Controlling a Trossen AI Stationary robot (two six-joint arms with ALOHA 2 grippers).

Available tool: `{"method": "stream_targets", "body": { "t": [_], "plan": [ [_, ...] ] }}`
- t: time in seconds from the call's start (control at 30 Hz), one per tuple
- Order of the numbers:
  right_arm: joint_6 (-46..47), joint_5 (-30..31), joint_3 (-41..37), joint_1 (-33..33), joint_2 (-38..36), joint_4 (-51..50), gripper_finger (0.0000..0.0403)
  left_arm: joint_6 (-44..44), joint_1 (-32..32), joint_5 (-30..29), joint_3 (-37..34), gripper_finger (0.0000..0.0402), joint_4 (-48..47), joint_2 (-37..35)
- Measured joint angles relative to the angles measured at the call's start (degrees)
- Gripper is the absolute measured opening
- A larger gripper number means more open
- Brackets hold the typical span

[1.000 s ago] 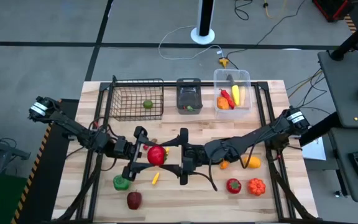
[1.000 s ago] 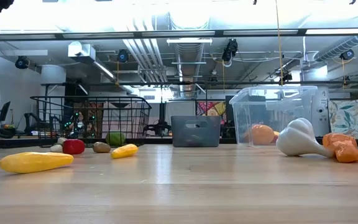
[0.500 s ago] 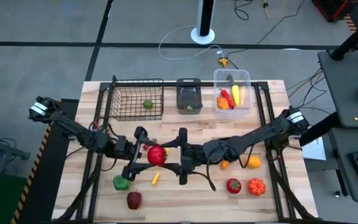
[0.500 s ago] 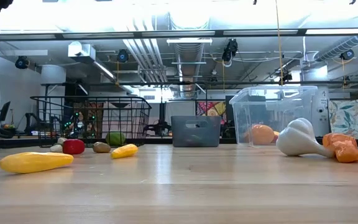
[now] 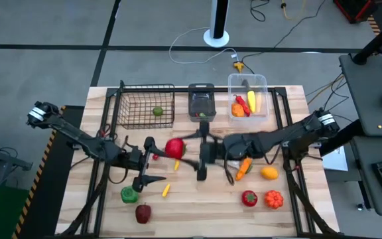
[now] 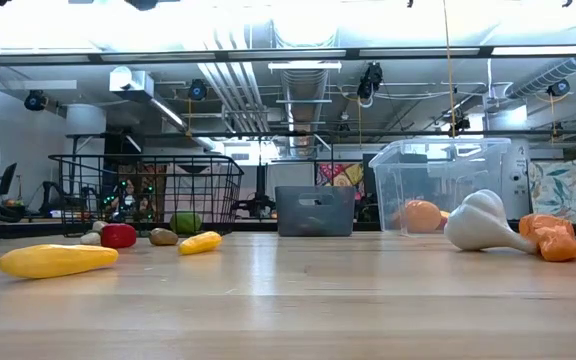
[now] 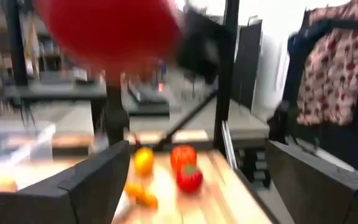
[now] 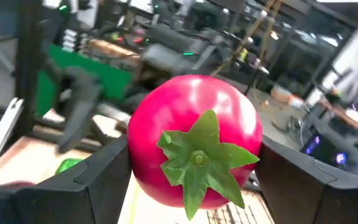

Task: Sort produce into baskets
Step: Put the right tomato into the black basket

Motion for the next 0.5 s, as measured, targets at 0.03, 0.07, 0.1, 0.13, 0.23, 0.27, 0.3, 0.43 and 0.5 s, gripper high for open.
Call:
{"method": "stream_targets", "body": {
  "t": [0.03,0.07,0.1,0.13,0.23,0.27,0.3,0.43,0.5],
  "plan": [
    [1.45,-0.02,0.04,-1.02,-0.69,-0.45,0.0294,-1.62,-0.03,-0.35,0.00,0.0354,-2.88,-0.75],
    [2.66,-0.03,0.44,-2.21,-1.31,-2.16,0.0294,-3.57,-0.08,-1.29,-0.01,0.0354,-5.56,-1.46],
    [3.88,-0.06,1.25,-3.46,-1.62,-3.96,0.0294,-5.76,-0.09,-2.48,-0.02,0.0354,-7.72,-2.18],
    [4.85,-0.11,2.41,-4.74,-1.67,-5.85,0.0294,-7.90,-0.09,-4.47,-0.02,0.0354,-9.90,-2.96],
    [7.36,-0.89,6.27,-8.77,-0.75,-12.68,0.0294,-13.14,-0.07,-13.66,-0.02,0.0354,-14.96,-5.01],
    [8.06,-1.86,7.72,-10.21,-0.03,-14.52,0.0294,-13.83,-0.07,-16.24,0.05,0.0354,-16.90,-6.00],
    [8.77,-2.93,9.20,-11.69,0.74,-16.76,0.0294,-14.54,-0.05,-17.99,0.43,0.0354,-18.73,-6.95],
    [11.66,-8.93,14.71,-17.86,4.42,-24.07,0.0294,-16.13,-0.08,-21.31,1.99,0.0354,-24.22,-11.07],
    [12.60,-11.34,17.54,-20.55,6.68,-27.21,0.0294,-16.81,-0.07,-22.03,2.60,0.0354,-27.52,-12.62]
  ]
}}
